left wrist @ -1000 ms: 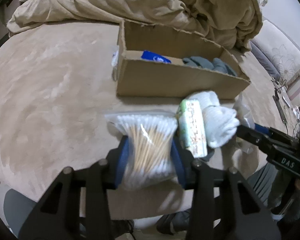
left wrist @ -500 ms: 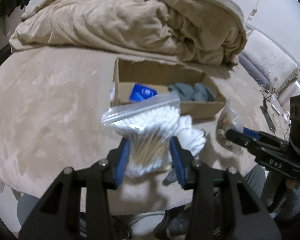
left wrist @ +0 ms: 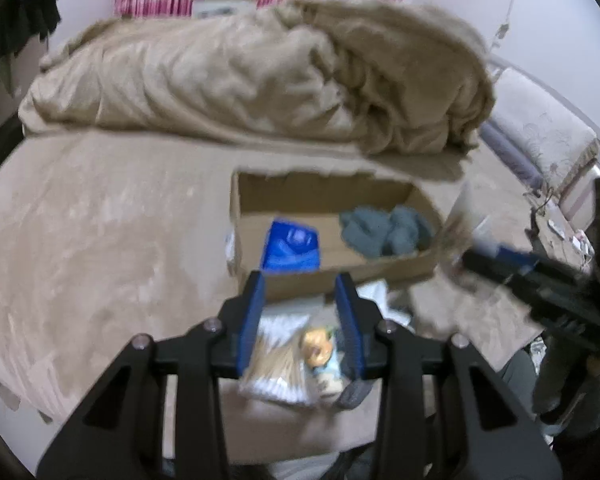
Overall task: Organize objects
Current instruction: 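Carry the cotton swab bag and snack bag above the box with both grippers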
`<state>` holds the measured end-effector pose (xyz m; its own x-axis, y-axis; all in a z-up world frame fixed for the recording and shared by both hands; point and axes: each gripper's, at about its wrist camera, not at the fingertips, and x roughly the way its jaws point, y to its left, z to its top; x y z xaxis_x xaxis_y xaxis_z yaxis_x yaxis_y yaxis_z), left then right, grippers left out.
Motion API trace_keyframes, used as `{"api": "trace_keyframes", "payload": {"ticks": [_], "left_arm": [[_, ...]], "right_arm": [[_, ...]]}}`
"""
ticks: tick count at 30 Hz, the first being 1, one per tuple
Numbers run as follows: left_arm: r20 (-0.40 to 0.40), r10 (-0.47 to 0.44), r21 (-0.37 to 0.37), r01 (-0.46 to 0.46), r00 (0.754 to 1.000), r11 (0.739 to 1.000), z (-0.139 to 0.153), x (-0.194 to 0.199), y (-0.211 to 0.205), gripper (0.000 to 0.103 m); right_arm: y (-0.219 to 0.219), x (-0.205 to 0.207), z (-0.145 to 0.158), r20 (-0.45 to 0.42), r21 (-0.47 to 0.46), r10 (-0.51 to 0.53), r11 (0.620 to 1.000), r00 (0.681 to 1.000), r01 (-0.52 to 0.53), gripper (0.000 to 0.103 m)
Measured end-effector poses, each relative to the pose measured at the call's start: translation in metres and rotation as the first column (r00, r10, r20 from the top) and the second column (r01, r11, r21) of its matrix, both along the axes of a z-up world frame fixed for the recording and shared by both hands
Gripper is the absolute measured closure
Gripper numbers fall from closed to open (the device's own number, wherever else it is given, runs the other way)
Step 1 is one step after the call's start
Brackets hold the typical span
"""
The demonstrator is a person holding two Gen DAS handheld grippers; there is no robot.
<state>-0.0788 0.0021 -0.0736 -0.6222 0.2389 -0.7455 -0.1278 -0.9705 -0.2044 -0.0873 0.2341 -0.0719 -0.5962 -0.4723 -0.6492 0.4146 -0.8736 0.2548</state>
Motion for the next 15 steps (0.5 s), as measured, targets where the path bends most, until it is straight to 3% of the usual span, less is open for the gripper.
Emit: {"api": "trace_keyframes", "payload": {"ticks": [6, 9, 15], "left_arm": [[0.164, 0.064, 0.015, -0.067, 0.984, 0.998, -0.051, 0.004, -0.014, 0.057], [0.176, 0.039, 0.049, -0.048, 0.984, 0.998, -0.062, 0.01, -0.012, 0.036], [0.18, 0.036, 0.041, -0.044, 0.983, 0.998, -0.08, 0.006, -0.004, 0.038]], "right_arm": [[-0.001, -0.002, -0.003, 0.006, -0.004, 0.003, 1.0, 1.0, -0.003, 0.062], [0.002, -0.001, -0.007, 0.022, -0.006, -0.008, 1.0, 1.0, 0.008, 0.062], [0.005, 0.002, -0.014, 0.039, -0.004, -0.02, 1.0, 0.999, 0.021, 0.062]]}}
